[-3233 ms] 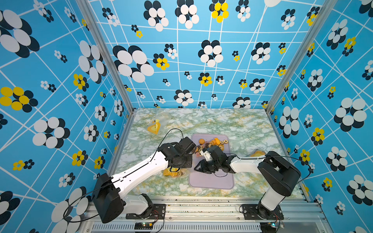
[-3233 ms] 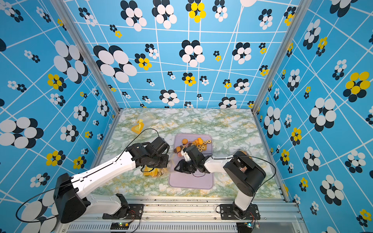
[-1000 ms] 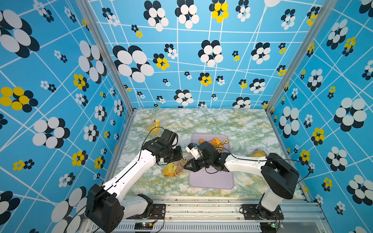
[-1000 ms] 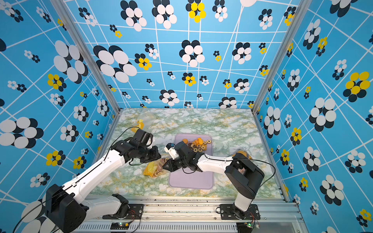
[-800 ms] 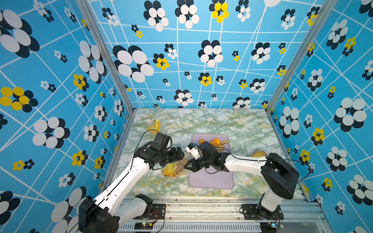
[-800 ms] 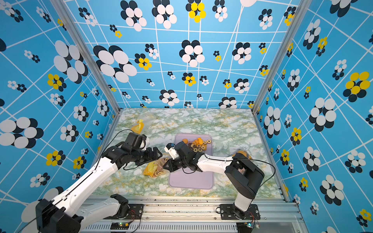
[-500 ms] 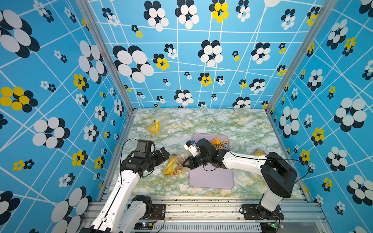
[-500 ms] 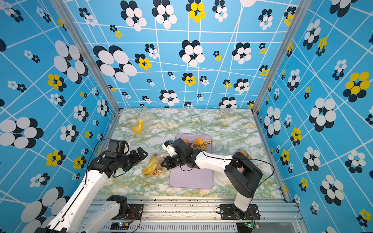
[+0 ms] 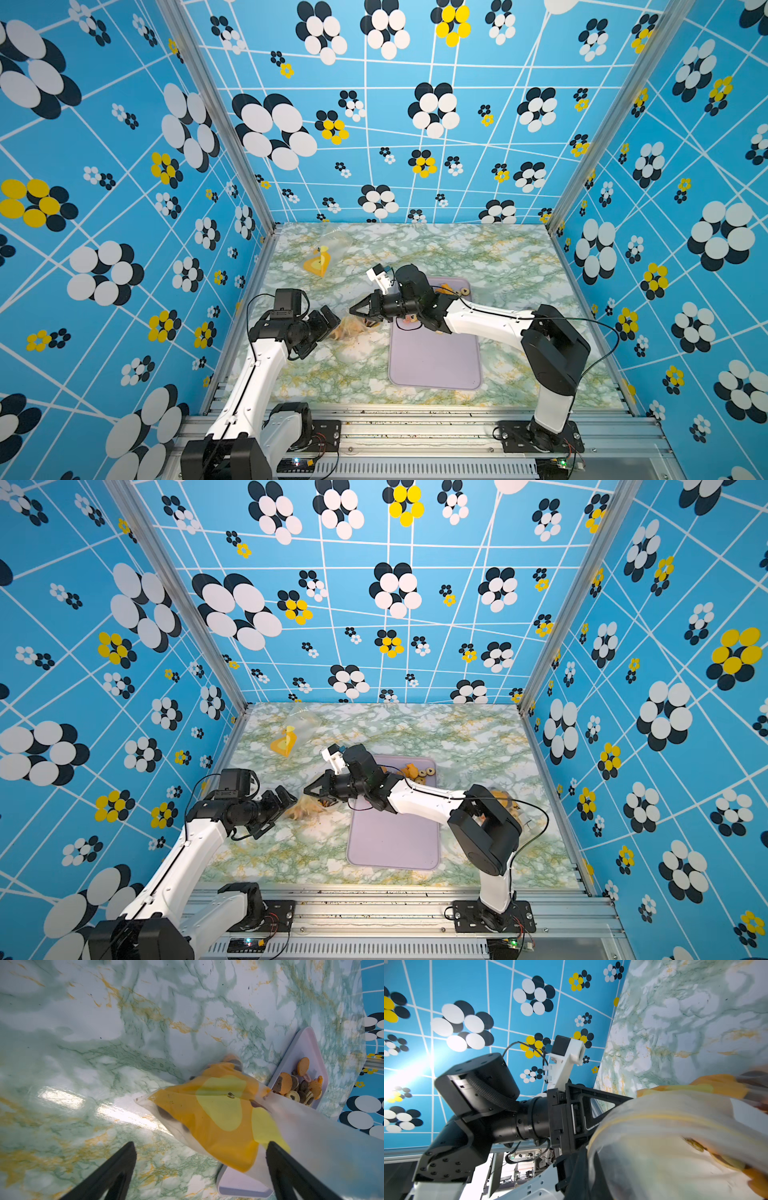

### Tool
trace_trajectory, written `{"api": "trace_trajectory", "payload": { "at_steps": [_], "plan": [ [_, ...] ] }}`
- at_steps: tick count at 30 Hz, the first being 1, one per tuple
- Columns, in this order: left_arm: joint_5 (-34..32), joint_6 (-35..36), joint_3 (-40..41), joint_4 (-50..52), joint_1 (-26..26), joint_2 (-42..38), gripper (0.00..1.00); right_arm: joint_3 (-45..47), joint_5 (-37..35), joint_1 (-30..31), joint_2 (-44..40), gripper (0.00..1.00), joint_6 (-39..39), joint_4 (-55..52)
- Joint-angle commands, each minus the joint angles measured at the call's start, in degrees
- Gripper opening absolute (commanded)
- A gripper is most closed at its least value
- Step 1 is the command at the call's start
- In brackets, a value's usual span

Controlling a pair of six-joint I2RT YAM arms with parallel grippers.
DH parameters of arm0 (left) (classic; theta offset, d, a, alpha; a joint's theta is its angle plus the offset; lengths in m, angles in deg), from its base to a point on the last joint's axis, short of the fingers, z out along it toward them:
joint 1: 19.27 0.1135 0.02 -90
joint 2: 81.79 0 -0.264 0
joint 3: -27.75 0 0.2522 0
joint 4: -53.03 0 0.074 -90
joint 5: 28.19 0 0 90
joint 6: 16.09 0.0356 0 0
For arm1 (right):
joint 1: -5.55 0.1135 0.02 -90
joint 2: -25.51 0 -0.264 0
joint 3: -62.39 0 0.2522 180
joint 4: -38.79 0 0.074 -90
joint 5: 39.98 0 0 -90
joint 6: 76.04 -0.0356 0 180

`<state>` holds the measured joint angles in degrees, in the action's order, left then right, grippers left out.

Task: Pour cookies out of the ziploc bag
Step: Pick up the ziploc bag from the center of the board.

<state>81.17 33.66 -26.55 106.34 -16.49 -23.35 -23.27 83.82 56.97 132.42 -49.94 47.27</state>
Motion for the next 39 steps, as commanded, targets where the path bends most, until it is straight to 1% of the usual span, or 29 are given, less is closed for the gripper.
{"api": "trace_trajectory", "payload": {
  "at_steps": [1,3,7,10,14,19,22,25,28,32,39],
  "plan": [
    [1.6,1.6,0.6,-1.4,1.7,1.4,0.99,3.6,-0.4,-2.3,-0.6,0.0,-10.0,13.1],
    [1.4,3.0,0.1,-1.3,3.0,2.6,0.99,6.5,-1.5,-3.7,-2.1,0.0,-11.4,14.6],
    [2.3,4.1,-1.1,-3.0,5.7,5.9,0.99,11.8,-4.6,-5.6,-5.4,0.0,-11.0,15.0],
    [3.9,2.0,-1.4,-6.1,5.8,9.2,0.99,14.0,-6.3,-6.6,-6.9,0.0,-10.6,13.7],
    [7.2,-3.5,0.7,-13.0,5.4,13.3,0.99,14.7,-7.6,-7.1,-7.5,0.0,-10.3,13.1],
    [8.3,-9.1,1.5,-19.0,1.4,15.5,0.99,15.3,-8.3,-7.9,-7.4,0.0,-10.1,12.9],
    [8.0,-13.4,0.9,-22.5,-2.6,17.5,0.99,15.1,-8.2,-8.2,-7.1,0.0,-10.0,13.2],
    [7.2,-15.8,-0.4,-23.2,-6.3,19.6,0.99,14.8,-7.9,-8.2,-6.7,0.0,-10.2,13.7],
    [7.2,-18.5,0.5,-25.1,-7.7,20.2,0.99,14.9,-8.0,-8.2,-7.0,0.0,-10.1,13.7],
    [10.2,-23.6,2.2,-30.6,-8.0,20.2,0.99,16.1,-9.1,-8.2,-8.2,0.0,-9.3,12.7],
    [11.4,-28.2,-2.2,-31.7,-12.4,20.4,1.0,19.4,-10.8,-9.2,-9.4,0.0,-8.6,12.4]
  ]
}}
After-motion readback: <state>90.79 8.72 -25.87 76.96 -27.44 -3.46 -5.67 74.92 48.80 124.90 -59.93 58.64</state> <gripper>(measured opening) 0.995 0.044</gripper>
